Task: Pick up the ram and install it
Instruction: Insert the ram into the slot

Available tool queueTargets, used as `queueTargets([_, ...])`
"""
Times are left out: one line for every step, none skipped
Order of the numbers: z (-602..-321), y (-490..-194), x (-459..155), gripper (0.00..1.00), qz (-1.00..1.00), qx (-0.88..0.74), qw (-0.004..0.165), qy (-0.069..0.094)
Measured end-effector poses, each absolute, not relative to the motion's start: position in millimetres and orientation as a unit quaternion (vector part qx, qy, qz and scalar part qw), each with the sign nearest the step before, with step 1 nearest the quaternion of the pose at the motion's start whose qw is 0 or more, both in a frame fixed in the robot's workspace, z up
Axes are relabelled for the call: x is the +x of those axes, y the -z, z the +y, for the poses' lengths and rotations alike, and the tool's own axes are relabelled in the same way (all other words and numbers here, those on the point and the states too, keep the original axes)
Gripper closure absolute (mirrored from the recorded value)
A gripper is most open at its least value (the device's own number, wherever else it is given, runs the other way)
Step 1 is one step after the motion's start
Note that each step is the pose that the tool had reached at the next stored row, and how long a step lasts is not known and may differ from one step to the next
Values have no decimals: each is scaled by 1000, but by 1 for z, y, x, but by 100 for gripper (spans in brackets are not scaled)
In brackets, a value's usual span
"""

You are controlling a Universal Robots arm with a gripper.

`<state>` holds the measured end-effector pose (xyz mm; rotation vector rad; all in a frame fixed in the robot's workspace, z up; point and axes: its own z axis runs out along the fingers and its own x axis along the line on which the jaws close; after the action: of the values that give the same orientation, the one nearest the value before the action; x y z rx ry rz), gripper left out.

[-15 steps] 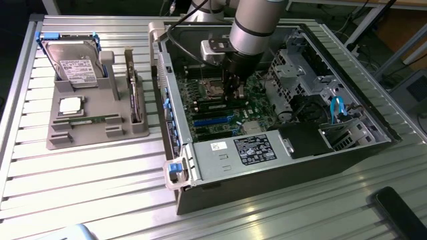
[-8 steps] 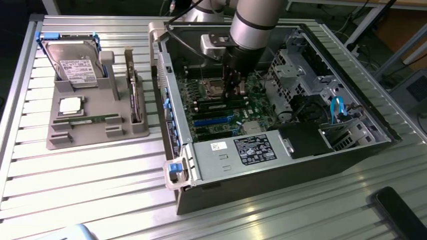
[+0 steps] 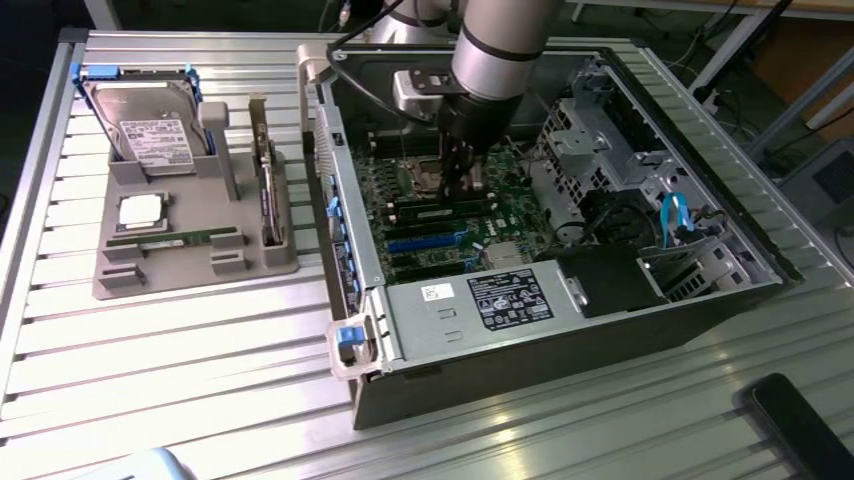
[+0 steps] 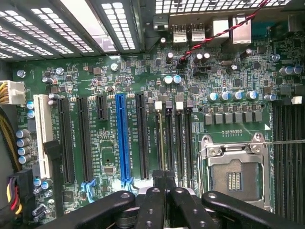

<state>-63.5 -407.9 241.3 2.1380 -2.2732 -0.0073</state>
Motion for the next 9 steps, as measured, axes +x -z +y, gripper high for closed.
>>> queueTargets([-407,-240,-64,89,-728,685,11,2])
queueTargets([-407,-238,-64,89,-728,685,11,1])
queueTargets([-407,-237,-64,89,-728,685,12,1])
queueTargets([-406,-236,-65,89,-728,685,12,1])
queueTargets([-406,-236,-65,89,-728,685,12,1])
queueTargets([-406,-235,-65,89,-728,685,12,0])
queueTargets([-406,-234,-65,89,-728,685,12,0])
queueTargets([-406,-234,-65,89,-728,685,12,0])
queueTargets([-406,-233,-65,89,-728,685,12,0])
